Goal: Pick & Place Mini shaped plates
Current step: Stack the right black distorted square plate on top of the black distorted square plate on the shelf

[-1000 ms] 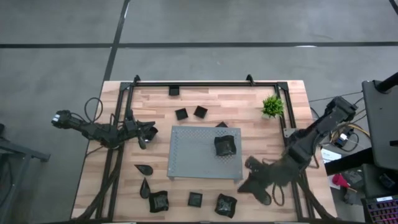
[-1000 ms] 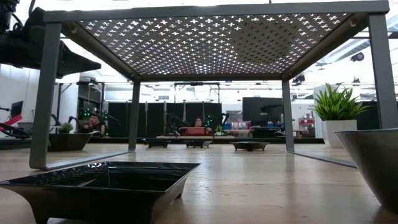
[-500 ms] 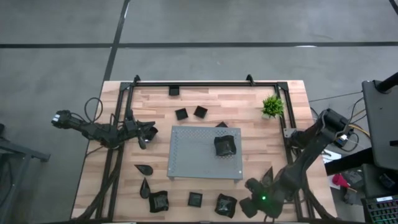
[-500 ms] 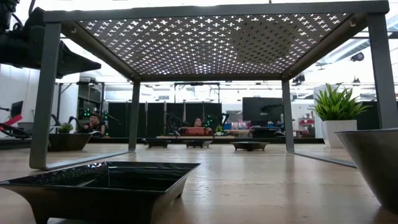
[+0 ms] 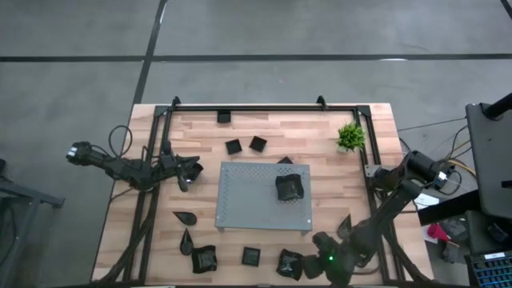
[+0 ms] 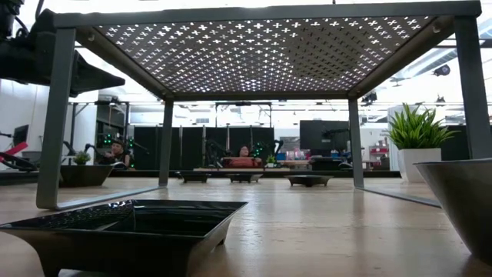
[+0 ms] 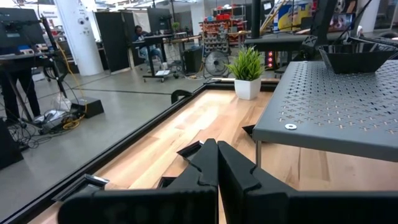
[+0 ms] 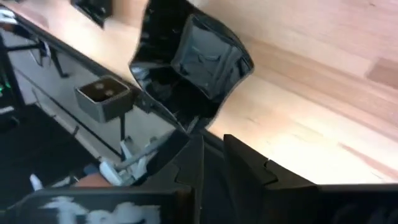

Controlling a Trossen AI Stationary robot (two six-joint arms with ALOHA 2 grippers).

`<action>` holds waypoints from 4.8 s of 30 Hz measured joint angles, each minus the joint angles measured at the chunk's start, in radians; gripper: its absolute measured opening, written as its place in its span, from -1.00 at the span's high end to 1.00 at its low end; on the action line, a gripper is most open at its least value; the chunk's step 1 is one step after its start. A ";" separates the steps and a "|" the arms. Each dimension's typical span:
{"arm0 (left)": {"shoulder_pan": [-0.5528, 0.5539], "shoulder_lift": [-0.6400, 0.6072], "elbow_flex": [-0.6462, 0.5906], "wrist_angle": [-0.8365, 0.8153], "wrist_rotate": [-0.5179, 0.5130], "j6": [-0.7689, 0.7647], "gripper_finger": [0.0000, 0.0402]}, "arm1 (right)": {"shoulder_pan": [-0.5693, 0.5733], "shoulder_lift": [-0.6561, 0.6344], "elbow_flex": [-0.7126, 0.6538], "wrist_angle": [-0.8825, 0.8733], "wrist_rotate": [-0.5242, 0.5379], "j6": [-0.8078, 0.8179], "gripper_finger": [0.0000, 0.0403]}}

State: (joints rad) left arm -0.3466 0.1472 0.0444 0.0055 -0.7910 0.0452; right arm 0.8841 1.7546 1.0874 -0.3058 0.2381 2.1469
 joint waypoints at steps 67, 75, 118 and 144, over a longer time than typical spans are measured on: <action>0.000 0.000 0.000 0.000 0.000 0.000 1.00 | -0.040 0.094 -0.005 0.049 -0.003 -0.145 0.96; 0.000 0.000 0.000 0.000 0.000 0.000 1.00 | -0.047 0.015 0.001 0.050 -0.003 -0.191 0.96; 0.000 0.000 0.000 0.000 0.000 0.000 1.00 | -0.621 -0.640 0.003 -0.397 -0.025 -0.718 0.96; 0.000 0.000 0.000 0.000 0.000 0.000 1.00 | -0.669 -0.562 0.011 -0.435 -0.064 -0.734 0.96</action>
State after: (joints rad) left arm -0.3463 0.1471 0.0448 0.0055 -0.7906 0.0452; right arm 0.2150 1.1929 1.0979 -0.7406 0.1738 1.4128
